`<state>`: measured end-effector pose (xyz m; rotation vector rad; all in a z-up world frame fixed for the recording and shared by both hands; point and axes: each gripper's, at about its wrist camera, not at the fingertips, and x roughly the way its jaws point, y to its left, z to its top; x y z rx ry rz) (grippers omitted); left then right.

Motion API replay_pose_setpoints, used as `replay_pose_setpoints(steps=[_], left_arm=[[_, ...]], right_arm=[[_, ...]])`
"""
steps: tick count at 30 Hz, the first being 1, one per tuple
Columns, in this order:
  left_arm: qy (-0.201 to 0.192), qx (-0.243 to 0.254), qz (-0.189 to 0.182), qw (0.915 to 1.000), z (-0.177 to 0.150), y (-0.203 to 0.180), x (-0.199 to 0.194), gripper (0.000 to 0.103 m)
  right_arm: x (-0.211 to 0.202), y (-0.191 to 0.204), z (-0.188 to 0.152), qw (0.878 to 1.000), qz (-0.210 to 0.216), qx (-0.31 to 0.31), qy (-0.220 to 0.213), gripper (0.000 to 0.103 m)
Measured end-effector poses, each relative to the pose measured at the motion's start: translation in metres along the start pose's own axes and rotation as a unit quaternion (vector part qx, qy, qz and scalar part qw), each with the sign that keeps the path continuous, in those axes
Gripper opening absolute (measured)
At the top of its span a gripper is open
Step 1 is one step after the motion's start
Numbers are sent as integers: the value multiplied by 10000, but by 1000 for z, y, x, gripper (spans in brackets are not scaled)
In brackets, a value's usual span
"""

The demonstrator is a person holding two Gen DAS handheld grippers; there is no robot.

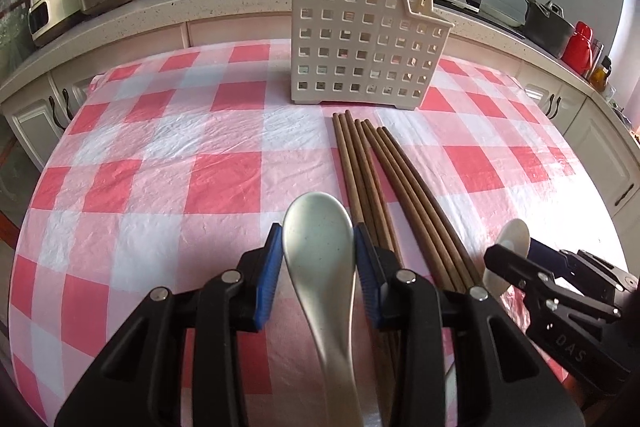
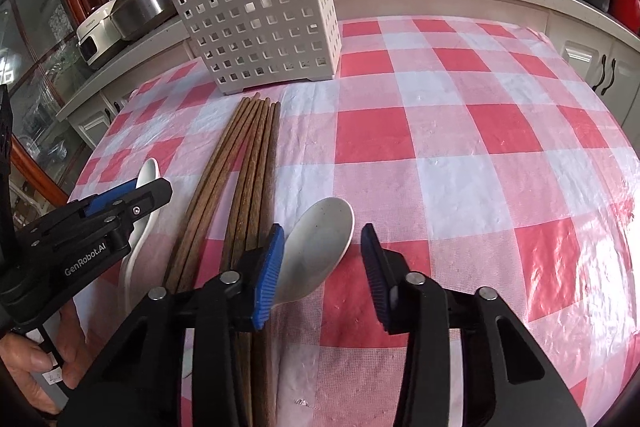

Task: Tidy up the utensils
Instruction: 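Close the right tool on the smaller white spoon beside the chopsticks, then lift both spoons and carry them over the white basket with both tools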

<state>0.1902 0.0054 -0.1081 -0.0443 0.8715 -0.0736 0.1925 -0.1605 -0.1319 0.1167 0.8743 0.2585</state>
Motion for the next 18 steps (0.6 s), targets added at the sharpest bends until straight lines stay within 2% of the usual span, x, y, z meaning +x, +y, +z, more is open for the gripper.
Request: replay_pose_setpoints(steps=[3, 8, 14, 16, 18], left_arm=[[-1, 20, -40, 10000, -1, 1, -1, 35], [-36, -23, -52, 10000, 0, 4, -3, 35], [-46, -106, -12, 9999, 1, 8, -4, 35], [-71, -120, 3, 9999, 2, 9, -5, 35], [-133, -121, 1, 9998, 3, 10, -7, 35]], right_arm=[[1, 2, 5, 9997, -141, -158, -110, 13], [11, 0, 23, 9982, -297, -457, -232, 12], [23, -1, 43, 9978, -278, -548, -257, 12], [20, 3, 44, 9964, -273, -702, -382, 6], [14, 7, 44, 9955, -262, -769, -497, 6]])
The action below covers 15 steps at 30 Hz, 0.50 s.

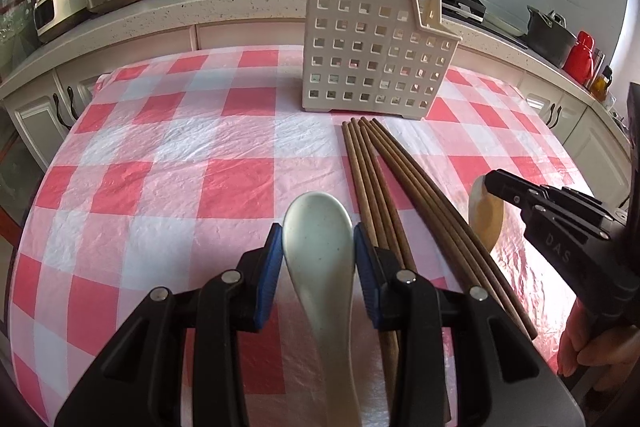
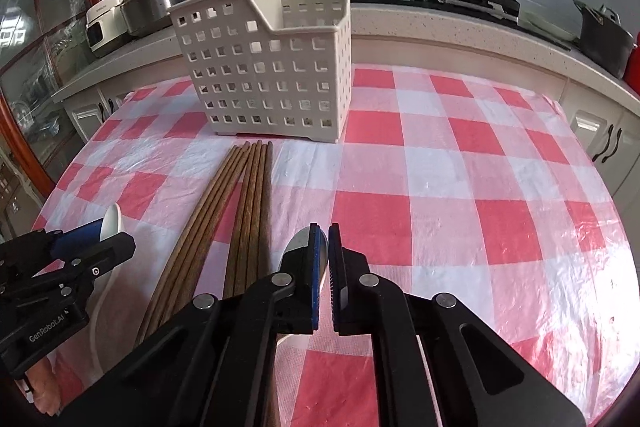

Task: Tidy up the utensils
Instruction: 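Lift both spoons and carry them over the white basket with both tools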

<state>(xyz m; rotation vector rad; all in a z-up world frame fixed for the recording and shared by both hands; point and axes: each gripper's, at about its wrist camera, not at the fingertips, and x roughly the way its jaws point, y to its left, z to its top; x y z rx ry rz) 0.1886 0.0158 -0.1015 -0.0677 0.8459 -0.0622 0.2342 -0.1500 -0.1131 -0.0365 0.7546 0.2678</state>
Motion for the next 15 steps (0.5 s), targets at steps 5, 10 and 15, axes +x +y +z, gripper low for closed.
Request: replay_pose_setpoints(steps=[5, 10, 15], left_arm=[[-186, 56, -105, 9998, 2, -2, -10, 35], [-441, 149, -156, 9988, 3, -8, -27, 35], [-702, 196, -212, 9971, 3, -15, -46, 35]], right_arm=[[-22, 1, 2, 9994, -31, -94, -330, 5], [-51, 1, 3, 9963, -214, -223, -801, 5], [-80, 5, 5, 9906, -426, -347, -1257, 5]])
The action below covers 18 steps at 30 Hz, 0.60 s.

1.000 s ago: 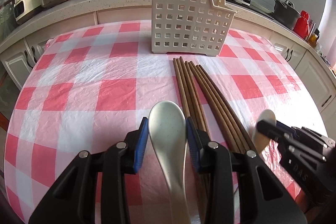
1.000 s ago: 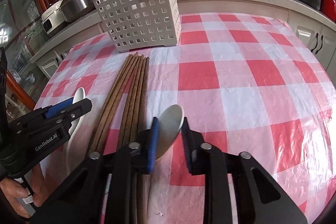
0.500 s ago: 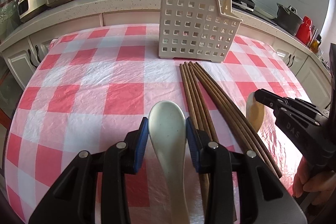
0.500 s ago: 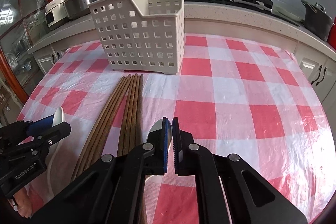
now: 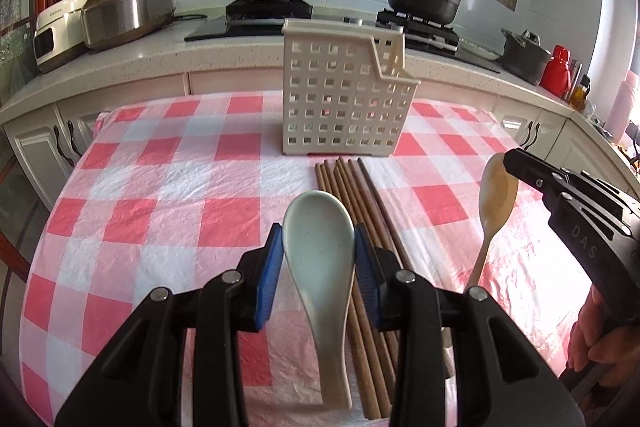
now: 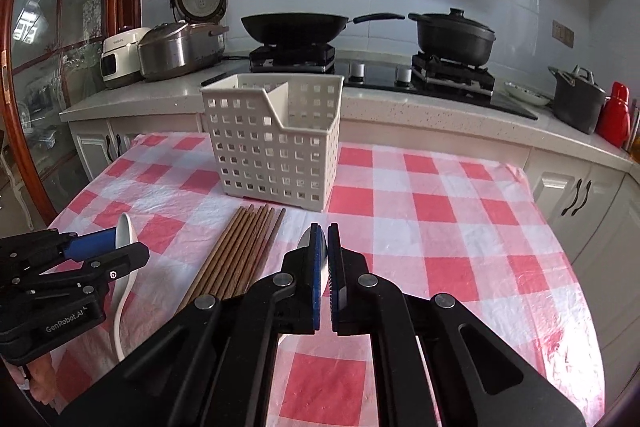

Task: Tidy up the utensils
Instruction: 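Lift both spoons and carry them over the white basket with both tools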

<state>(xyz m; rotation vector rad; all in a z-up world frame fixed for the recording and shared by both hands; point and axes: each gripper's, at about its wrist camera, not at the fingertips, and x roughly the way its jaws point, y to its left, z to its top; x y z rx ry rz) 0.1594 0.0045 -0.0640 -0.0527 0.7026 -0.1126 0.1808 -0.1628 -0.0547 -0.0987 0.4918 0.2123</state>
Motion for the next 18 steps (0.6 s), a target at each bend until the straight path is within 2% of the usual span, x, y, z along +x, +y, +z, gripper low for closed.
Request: replay_pose_setpoints(steps=[5, 18], left_arm=[[-351, 78, -56, 9993, 4, -6, -24, 34], [-622, 358, -22, 9974, 15, -18, -53, 33]], right_arm=[[-24, 1, 6, 9993, -126, -73, -346, 5], [-50, 8, 15, 9963, -211, -310, -775, 5]])
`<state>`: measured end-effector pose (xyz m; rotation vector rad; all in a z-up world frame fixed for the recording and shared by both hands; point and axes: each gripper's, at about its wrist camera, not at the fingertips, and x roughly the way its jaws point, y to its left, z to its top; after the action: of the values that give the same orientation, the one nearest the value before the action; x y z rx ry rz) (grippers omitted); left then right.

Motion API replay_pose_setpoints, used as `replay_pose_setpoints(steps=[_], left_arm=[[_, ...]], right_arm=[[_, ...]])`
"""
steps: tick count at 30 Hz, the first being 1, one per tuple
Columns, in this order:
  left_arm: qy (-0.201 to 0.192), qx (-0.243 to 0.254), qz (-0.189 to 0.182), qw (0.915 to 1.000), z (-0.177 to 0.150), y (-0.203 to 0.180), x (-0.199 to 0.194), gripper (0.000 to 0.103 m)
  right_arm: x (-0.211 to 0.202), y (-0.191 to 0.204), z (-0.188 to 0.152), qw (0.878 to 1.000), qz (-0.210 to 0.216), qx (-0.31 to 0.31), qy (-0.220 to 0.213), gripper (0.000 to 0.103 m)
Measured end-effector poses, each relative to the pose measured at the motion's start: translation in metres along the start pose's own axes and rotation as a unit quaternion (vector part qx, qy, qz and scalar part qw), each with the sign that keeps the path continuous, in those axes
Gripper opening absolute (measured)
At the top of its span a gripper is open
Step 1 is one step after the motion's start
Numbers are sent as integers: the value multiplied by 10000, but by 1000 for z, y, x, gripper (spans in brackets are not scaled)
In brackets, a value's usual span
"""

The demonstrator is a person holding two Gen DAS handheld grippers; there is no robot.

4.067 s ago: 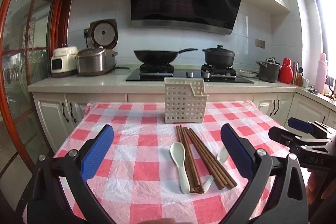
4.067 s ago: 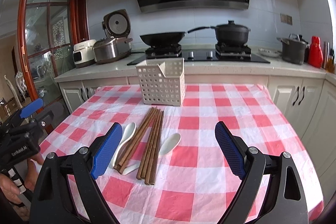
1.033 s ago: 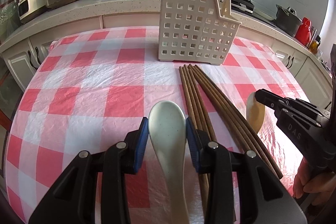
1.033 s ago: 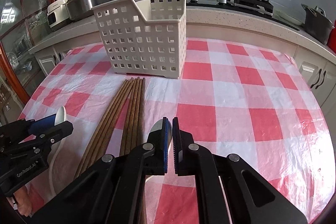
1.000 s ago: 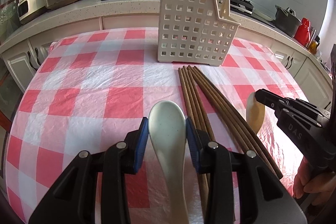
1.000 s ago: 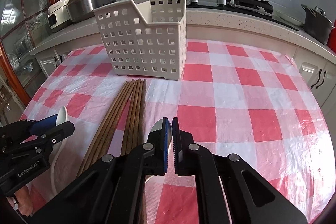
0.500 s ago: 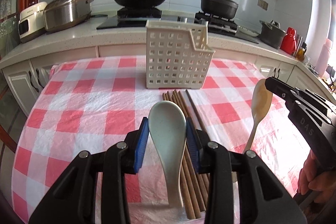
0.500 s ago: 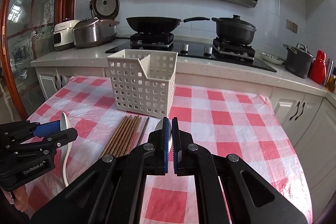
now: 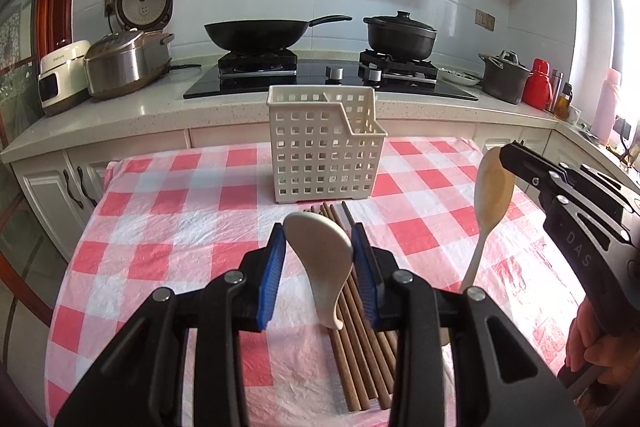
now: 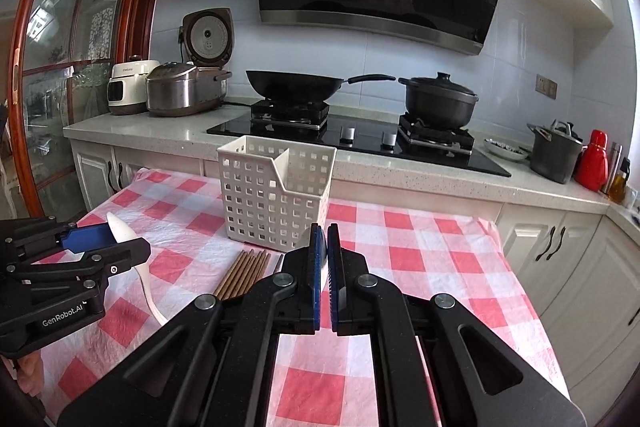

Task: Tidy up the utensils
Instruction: 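Lift both spoons and carry them over the white basket with both tools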

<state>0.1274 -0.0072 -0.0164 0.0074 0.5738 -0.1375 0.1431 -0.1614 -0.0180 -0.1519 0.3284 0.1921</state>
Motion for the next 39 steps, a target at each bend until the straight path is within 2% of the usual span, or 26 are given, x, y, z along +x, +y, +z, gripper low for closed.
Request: replay_pose_setpoints(steps=[10, 15, 27, 33, 35, 39], left_arm=[[-148, 38, -2, 9999, 27, -3, -3, 33], [-299, 42, -9, 9995, 52, -1, -1, 33], [-718, 202, -22, 9972, 151, -3, 16, 33], [-1104, 232, 124, 9935, 198, -2, 24, 33], [-1239, 242, 250, 9917, 209, -1, 32, 33], [-1221, 173, 374, 9917, 214, 4, 57, 33]], right_arm=[[20, -6, 5, 9998, 31, 220, 12, 5], [34, -6, 17, 9998, -2, 180, -108, 5], [92, -21, 86, 9991, -29, 77, -406, 5], [113, -28, 125, 9975, -102, 19, -699, 5], [119, -28, 139, 9963, -164, -29, -838, 5], [138, -25, 153, 9942, -319, -252, -992, 5]])
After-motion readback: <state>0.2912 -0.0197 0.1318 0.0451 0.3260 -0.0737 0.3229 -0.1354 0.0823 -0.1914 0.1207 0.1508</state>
